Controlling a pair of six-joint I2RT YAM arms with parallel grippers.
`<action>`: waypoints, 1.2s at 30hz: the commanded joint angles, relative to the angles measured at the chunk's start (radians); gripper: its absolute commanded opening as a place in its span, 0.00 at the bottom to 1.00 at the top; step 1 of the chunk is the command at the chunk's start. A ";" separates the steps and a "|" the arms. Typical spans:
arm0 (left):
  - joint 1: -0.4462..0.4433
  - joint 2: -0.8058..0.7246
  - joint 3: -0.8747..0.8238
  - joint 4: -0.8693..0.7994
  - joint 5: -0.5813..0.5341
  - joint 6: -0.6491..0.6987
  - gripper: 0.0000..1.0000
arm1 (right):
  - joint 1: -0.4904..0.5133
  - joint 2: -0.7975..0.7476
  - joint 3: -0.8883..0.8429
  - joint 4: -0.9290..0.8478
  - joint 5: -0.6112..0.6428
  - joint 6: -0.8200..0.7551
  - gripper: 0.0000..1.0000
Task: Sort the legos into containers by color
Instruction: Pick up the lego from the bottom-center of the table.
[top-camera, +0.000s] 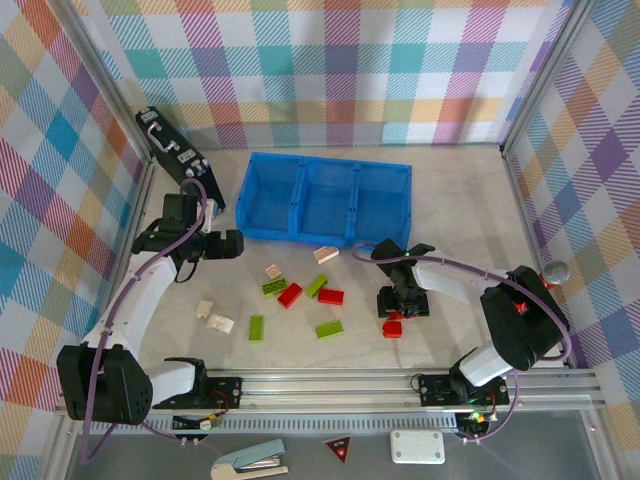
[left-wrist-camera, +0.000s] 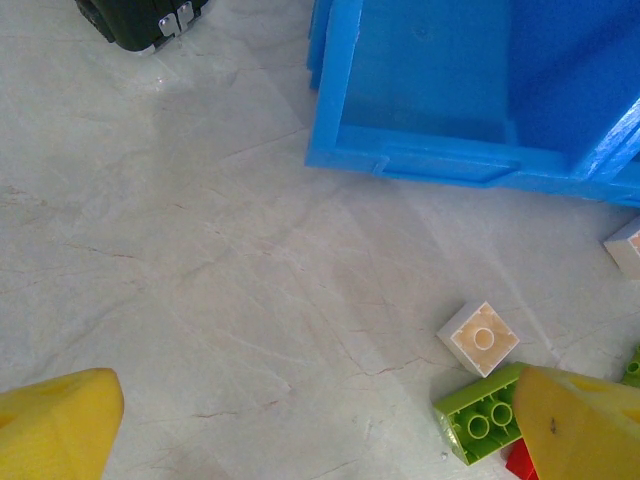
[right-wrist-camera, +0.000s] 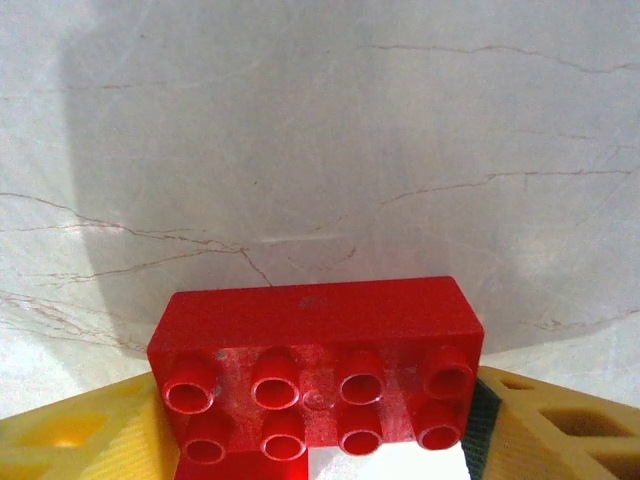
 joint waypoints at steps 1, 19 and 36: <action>0.006 -0.004 0.002 -0.001 0.008 0.018 1.00 | 0.011 -0.015 0.001 -0.031 0.002 0.009 0.70; 0.007 -0.016 0.002 -0.001 0.006 0.020 1.00 | 0.012 -0.033 0.165 -0.145 0.037 0.000 0.68; 0.006 -0.031 -0.005 -0.001 -0.007 0.021 1.00 | -0.060 0.194 0.610 -0.192 0.055 -0.128 0.67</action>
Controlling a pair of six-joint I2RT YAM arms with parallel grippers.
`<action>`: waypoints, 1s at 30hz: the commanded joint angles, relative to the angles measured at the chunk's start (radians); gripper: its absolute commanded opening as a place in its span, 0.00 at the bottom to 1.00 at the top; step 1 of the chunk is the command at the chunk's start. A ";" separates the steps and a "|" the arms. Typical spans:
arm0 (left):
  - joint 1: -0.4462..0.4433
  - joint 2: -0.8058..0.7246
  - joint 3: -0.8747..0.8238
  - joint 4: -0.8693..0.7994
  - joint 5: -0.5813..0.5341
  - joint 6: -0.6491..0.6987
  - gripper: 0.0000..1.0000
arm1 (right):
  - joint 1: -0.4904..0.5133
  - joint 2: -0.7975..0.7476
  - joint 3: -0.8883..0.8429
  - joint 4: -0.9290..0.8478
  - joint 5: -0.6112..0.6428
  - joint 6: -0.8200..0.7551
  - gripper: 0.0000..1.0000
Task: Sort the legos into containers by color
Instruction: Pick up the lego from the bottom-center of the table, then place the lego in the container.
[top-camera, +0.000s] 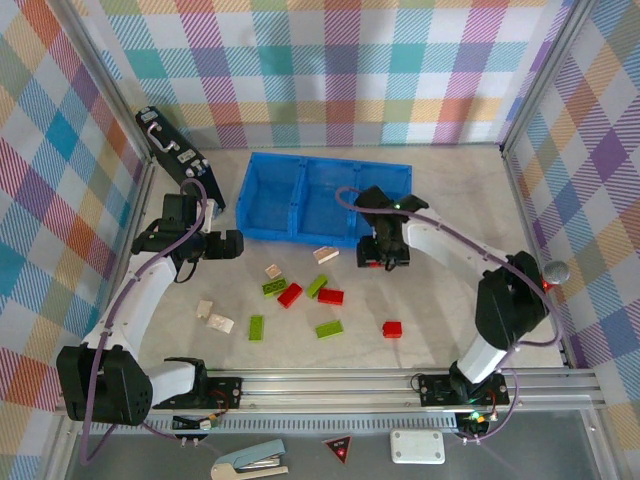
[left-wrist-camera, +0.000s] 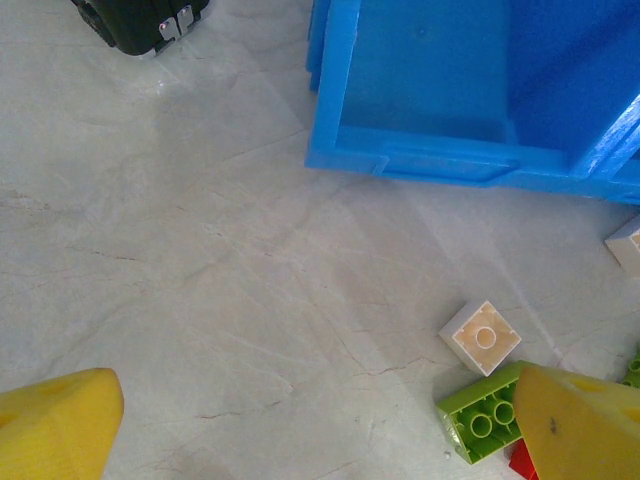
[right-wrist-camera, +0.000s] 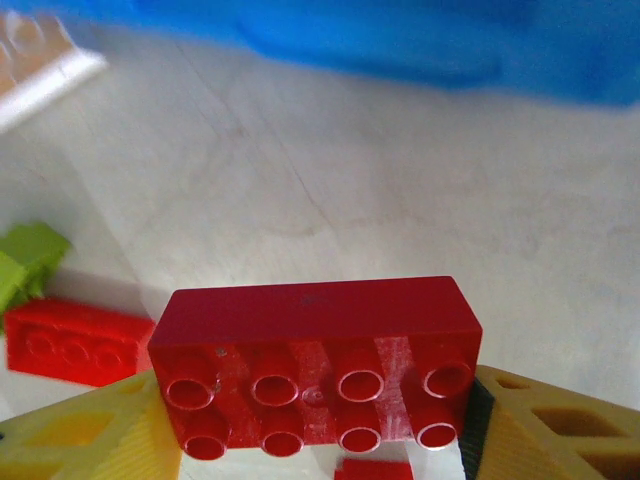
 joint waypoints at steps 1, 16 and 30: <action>0.007 -0.027 -0.005 -0.001 -0.007 0.011 1.00 | -0.038 0.058 0.101 -0.028 0.012 -0.069 0.67; 0.006 -0.021 -0.007 -0.004 -0.026 0.013 1.00 | -0.227 0.305 0.362 -0.051 0.003 -0.205 0.67; 0.007 -0.007 -0.005 -0.006 -0.040 0.016 1.00 | -0.281 0.425 0.484 -0.064 -0.030 -0.237 0.67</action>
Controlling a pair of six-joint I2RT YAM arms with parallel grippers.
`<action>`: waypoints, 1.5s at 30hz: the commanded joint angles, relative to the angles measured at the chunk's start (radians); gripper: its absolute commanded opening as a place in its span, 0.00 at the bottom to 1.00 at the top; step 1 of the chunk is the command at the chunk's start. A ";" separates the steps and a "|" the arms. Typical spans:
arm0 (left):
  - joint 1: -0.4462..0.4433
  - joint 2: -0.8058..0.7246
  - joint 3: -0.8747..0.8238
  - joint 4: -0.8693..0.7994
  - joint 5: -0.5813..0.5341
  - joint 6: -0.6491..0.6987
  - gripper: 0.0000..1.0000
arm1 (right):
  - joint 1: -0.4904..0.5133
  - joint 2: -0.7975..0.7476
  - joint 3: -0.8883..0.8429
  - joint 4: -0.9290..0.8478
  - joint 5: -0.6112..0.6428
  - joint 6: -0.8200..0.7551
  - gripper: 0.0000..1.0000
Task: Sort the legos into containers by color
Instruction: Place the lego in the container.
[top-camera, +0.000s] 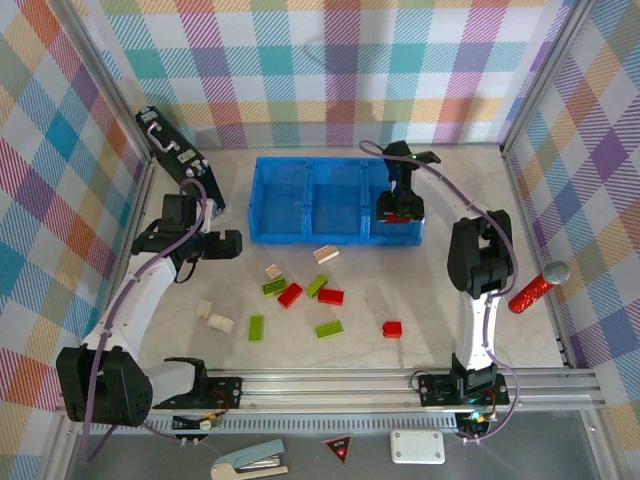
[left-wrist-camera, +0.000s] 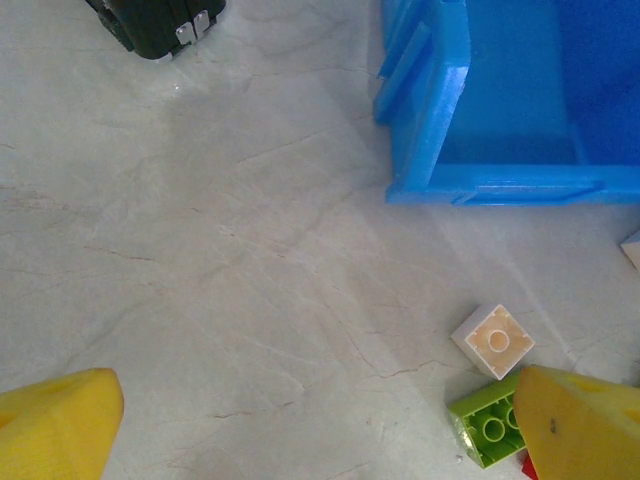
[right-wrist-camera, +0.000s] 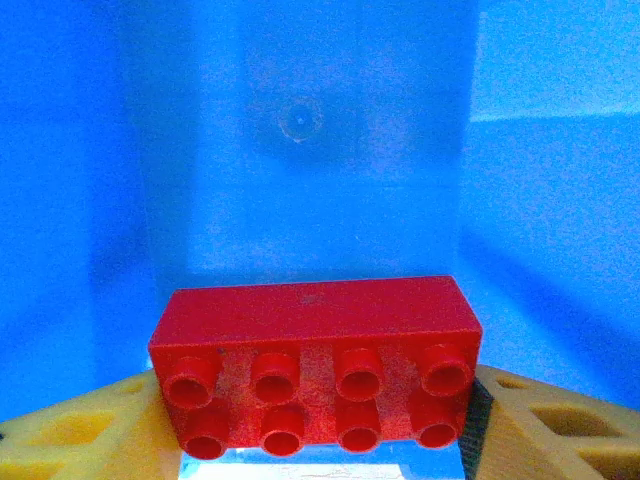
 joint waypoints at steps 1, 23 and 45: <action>0.007 -0.003 -0.004 -0.006 -0.015 0.013 1.00 | -0.002 0.044 0.058 -0.028 -0.036 -0.016 0.67; 0.007 -0.009 -0.011 -0.011 -0.020 0.014 1.00 | -0.020 0.320 0.335 -0.066 -0.041 -0.054 0.68; 0.007 -0.012 -0.013 -0.007 -0.012 0.013 1.00 | -0.028 0.300 0.381 -0.102 -0.042 -0.060 0.75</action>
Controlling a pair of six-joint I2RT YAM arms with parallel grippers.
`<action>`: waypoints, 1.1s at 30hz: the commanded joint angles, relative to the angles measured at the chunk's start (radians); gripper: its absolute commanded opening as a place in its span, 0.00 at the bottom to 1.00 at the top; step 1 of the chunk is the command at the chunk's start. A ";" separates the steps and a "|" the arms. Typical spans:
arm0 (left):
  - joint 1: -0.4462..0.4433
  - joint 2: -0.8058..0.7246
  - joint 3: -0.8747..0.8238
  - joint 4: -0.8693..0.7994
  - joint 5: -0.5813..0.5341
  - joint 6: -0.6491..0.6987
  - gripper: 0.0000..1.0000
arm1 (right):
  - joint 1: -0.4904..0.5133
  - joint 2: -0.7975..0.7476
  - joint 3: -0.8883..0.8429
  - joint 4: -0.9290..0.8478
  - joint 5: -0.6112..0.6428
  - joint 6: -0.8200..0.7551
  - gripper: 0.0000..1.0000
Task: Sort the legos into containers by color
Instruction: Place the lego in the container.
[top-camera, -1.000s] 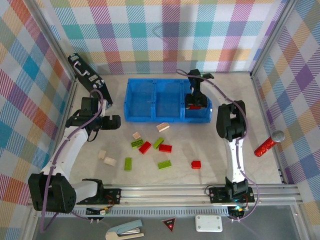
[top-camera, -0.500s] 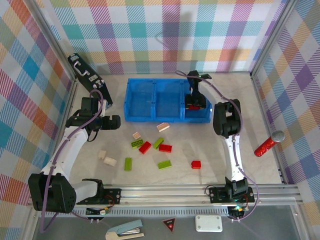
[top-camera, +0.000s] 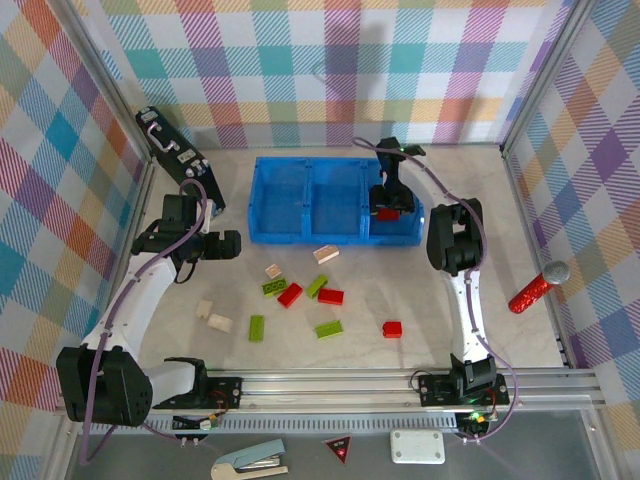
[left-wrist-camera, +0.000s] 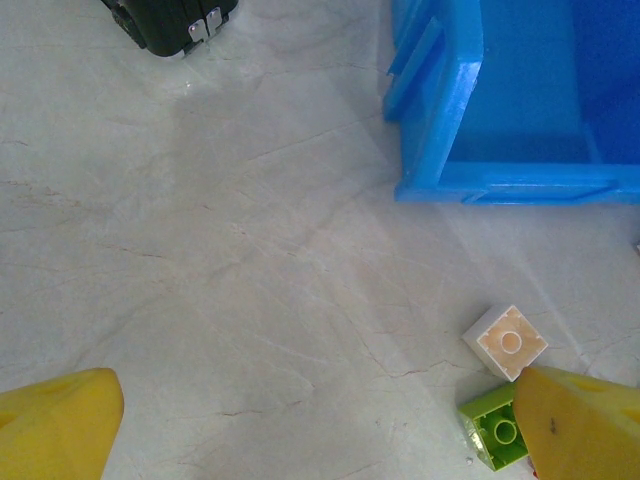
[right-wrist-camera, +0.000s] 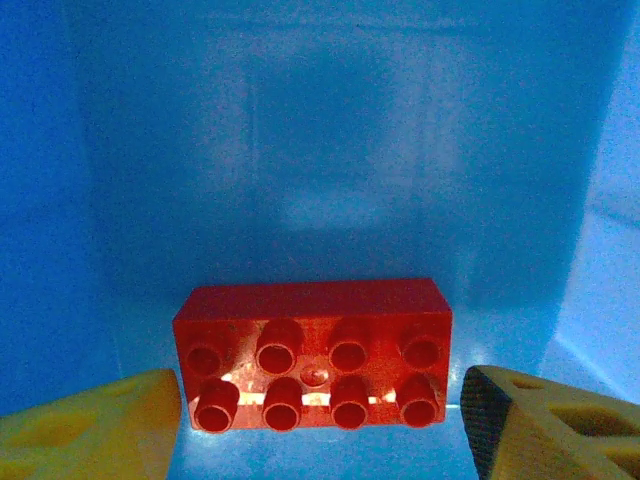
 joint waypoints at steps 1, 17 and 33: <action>0.007 -0.014 -0.010 -0.007 0.008 0.014 1.00 | -0.003 -0.036 0.033 -0.047 -0.020 -0.008 0.75; 0.006 -0.033 -0.009 -0.002 0.045 0.008 1.00 | 0.040 -0.245 -0.050 -0.116 -0.011 0.014 0.75; 0.007 -0.019 -0.005 0.003 0.078 0.003 1.00 | 0.193 -0.587 -0.459 -0.037 -0.010 0.078 0.74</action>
